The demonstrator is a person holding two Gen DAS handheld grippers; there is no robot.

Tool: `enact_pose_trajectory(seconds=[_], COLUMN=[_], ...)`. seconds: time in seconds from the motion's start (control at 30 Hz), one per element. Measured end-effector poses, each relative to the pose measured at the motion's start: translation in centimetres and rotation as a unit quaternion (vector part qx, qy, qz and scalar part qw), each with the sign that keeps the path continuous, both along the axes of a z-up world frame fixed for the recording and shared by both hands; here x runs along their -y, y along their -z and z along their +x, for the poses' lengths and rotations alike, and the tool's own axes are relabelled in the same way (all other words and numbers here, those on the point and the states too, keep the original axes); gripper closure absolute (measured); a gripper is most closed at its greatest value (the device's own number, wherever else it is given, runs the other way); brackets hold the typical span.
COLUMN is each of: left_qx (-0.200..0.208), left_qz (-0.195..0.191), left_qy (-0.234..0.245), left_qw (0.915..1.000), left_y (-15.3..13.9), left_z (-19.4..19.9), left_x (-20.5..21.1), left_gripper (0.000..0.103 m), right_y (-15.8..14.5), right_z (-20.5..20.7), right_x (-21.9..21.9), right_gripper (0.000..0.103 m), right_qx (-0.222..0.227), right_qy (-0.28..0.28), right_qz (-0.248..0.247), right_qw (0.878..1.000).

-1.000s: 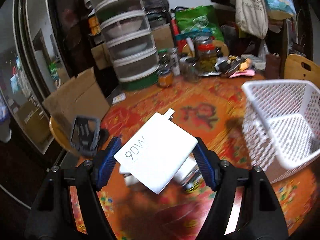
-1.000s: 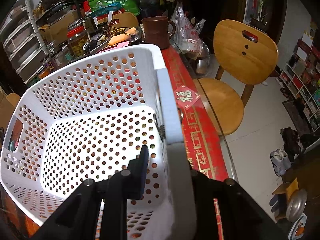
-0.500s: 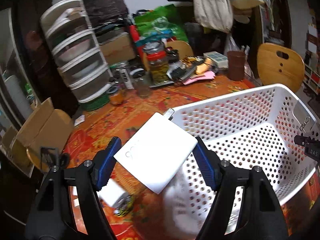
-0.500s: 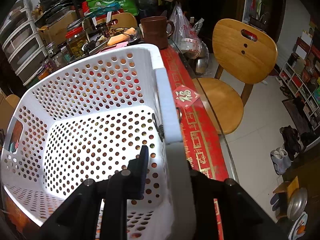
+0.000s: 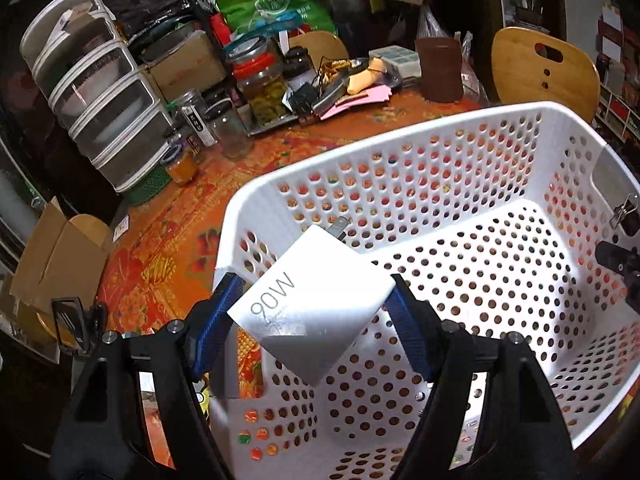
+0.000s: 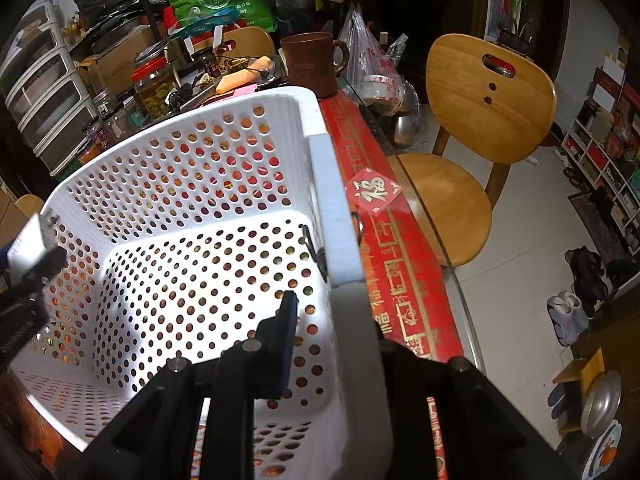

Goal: Organize rigid objects
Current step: 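Carry the flat charger into the basket and open the left tool while the right tool holds the rim, then grasp the teal-and-white charger with the left tool and lift it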

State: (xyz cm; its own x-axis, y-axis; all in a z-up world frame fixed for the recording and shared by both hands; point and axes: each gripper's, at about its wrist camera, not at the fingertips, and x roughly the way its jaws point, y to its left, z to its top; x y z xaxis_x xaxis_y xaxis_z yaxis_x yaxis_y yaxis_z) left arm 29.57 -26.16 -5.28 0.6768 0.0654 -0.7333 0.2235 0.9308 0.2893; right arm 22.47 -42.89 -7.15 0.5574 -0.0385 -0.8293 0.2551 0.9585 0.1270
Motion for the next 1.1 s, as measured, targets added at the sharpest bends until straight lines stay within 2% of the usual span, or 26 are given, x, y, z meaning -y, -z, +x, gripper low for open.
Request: enact_pose_trajectory(seconds=[0.07,0.17,0.2,0.23,0.3,0.33,0.43,0.5,0.57,0.6,0.67,0.77,0.87,0.93,1.1], left_qx=[-0.004,0.009,0.032,0.05,0.083,0.097,0.113,0.101,0.085,0.067,0.015,-0.044,-0.08,-0.078,-0.101], left_qz=[0.004,0.007,0.02,0.027,0.016,-0.003,-0.027,-0.025,-0.011,-0.004,-0.017,-0.03,-0.049,-0.035,-0.054], left_qy=[0.002,0.01,0.005,0.004,0.01,0.01,-0.016,-0.037,-0.073,-0.1,-0.14,-0.181,-0.188,-0.197,-0.2], left_qw=[1.0,0.9999,0.9993,0.9984,0.9964,0.9952,0.9931,0.9939,0.9937,0.9927,0.9899,0.982,0.9776,0.9767,0.9732], left_y=[0.1,-0.3,-0.7,-1.3,-3.0,-4.2,-6.4,-6.5,-5.4,-4.3,-1.8,2.0,5.0,5.9,8.4], left_z=[0.1,-0.6,-1.2,-1.6,-3.4,-4.4,-5.4,-4.5,-2.6,-1.2,1.9,4.9,6.2,6.6,7.7], left_x=[0.1,0.0,-0.2,-0.5,-2.0,-3.7,-9.5,-13.6,-18.5,-21.4,-26.9,-32.3,-34.6,-34.7,-35.4], left_gripper=[0.031,0.022,0.008,0.0,0.001,0.001,0.001,0.001,0.001,0.001,0.001,0.001,0.001,0.001,0.001], right_y=[0.0,0.0,0.0,0.0,0.0,0.0,0.0,0.0,0.0,0.0,0.0,0.0,0.0,0.0,0.0], right_z=[0.0,0.0,-0.1,0.0,0.0,0.0,0.0,0.0,0.0,0.0,0.0,0.0,0.0,0.0,0.0], right_x=[0.0,0.0,-0.1,-0.1,-0.2,-0.2,-0.3,-0.4,-0.4,-0.4,-0.4,-0.4,-0.4,-0.3,-0.3], right_gripper=[0.084,0.083,0.084,0.084,0.085,0.085,0.086,0.086,0.086,0.086,0.086,0.086,0.086,0.086,0.086], right_qx=[0.0,0.0,0.0,0.001,0.0,-0.001,-0.003,-0.005,-0.004,-0.005,-0.004,-0.005,-0.003,-0.003,-0.005], right_qy=[0.0,0.0,-0.002,-0.003,-0.002,-0.002,0.0,0.002,0.002,0.002,0.002,0.002,0.001,0.002,0.003], right_qz=[0.0,0.0,0.0,0.001,0.0,-0.001,-0.004,-0.007,-0.007,-0.007,-0.006,-0.005,-0.003,-0.003,-0.003], right_qw=[1.0,1.0,1.0,1.0,1.0,1.0,1.0,1.0,1.0,1.0,1.0,1.0,1.0,1.0,1.0])
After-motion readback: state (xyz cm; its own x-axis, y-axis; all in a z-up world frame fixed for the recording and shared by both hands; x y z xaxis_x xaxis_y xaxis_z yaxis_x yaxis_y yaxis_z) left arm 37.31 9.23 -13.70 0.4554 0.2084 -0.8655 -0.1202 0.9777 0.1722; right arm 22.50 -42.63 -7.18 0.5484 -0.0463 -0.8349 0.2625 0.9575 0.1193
